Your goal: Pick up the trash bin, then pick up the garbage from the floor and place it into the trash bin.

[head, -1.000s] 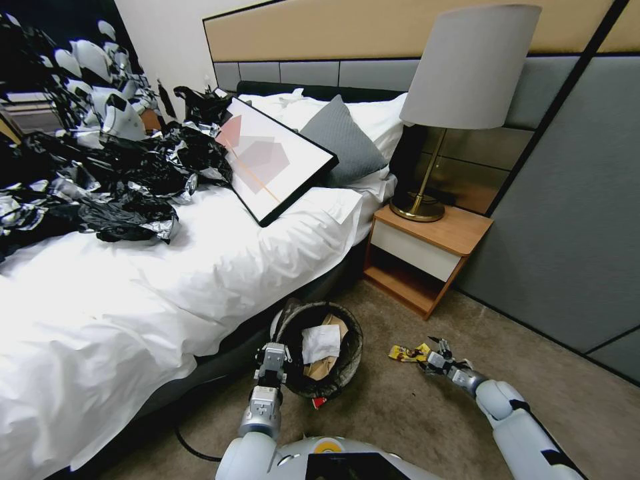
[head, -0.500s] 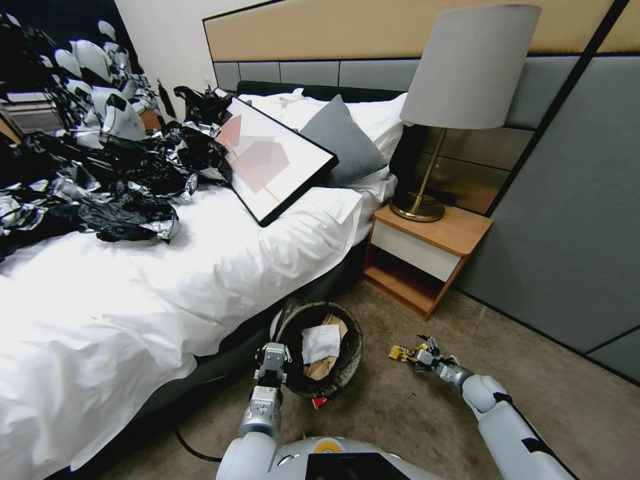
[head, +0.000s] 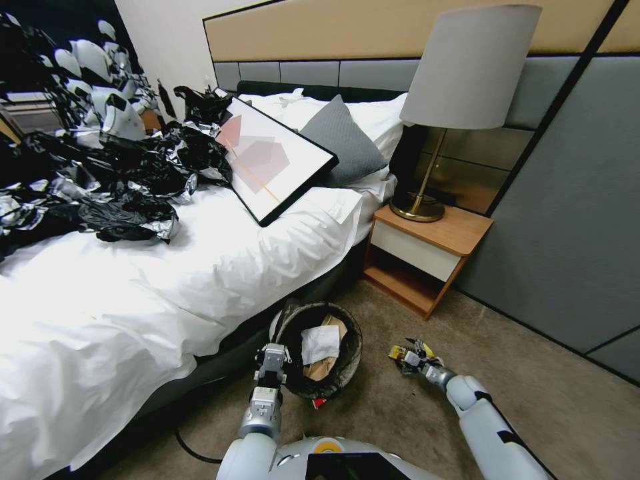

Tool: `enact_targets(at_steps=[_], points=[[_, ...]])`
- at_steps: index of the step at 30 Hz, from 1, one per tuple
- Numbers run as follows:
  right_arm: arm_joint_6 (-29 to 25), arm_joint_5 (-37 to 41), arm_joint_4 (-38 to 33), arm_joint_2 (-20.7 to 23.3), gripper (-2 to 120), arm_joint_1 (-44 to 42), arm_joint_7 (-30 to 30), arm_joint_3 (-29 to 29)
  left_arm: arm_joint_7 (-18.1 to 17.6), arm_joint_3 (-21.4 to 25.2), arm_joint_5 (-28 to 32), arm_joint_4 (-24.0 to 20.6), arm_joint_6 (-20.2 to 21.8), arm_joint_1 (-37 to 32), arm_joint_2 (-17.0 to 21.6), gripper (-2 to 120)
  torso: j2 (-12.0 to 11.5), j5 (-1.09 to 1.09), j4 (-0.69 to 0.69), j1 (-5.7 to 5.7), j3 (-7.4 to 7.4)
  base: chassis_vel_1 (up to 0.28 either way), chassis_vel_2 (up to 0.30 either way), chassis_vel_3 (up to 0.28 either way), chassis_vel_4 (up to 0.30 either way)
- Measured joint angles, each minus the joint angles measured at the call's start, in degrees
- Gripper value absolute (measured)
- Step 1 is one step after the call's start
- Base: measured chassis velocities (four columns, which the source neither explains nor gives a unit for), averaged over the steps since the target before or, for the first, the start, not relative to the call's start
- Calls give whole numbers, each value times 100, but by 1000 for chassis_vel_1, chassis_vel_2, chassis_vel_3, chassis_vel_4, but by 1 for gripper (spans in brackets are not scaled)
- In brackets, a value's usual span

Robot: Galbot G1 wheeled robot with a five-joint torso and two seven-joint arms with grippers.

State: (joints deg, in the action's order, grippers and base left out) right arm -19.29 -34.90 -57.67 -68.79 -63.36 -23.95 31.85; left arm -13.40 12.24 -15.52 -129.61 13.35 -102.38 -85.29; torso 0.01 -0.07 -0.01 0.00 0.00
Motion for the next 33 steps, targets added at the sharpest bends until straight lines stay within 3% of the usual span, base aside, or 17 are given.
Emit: enact_targets(at_steps=[5, 15, 17, 19, 26, 27, 33], points=[[-55, 260, 323, -60, 82, 101, -103, 40, -6, 4, 1, 3, 0, -1, -2, 0, 1, -8, -5, -1, -1, 0, 0, 0, 0], [-117, 645, 503, 62, 44, 77, -159, 85, -10, -13, 10, 16, 4, 2, 4, 0, 1, 21, 9, -1, 0, 0, 0, 0, 0], [-110, 651, 480, 104, 39, 76, -154, 111, -11, -14, 10, 18, 5, 3, 4, 0, 0, 15, 11, -1, 1, 0, 0, 0, 0], [-96, 676, 454, 128, 31, 46, -144, 120, -11, -13, 10, 19, 6, 6, 12, 0, 0, 13, 3, 0, 1, 0, 0, 0, 0], [-57, 736, 271, 151, 9, -54, -129, 122, -11, -16, 11, 19, 7, -3, 33, 0, -1, 9, -1, 0, 2, 0, 0, 0, 0], [-57, 747, 196, 162, 0, -88, -127, 121, -11, -23, 11, 19, 7, 1, 35, 0, -1, 8, -1, 0, 2, 0, 0, 0, 0], [-61, 789, 55, 189, 0, -161, -112, 121, -11, -40, 17, 19, 7, 12, 48, 0, -1, 7, 1, 0, 1, 0, 0, 0, 0]])
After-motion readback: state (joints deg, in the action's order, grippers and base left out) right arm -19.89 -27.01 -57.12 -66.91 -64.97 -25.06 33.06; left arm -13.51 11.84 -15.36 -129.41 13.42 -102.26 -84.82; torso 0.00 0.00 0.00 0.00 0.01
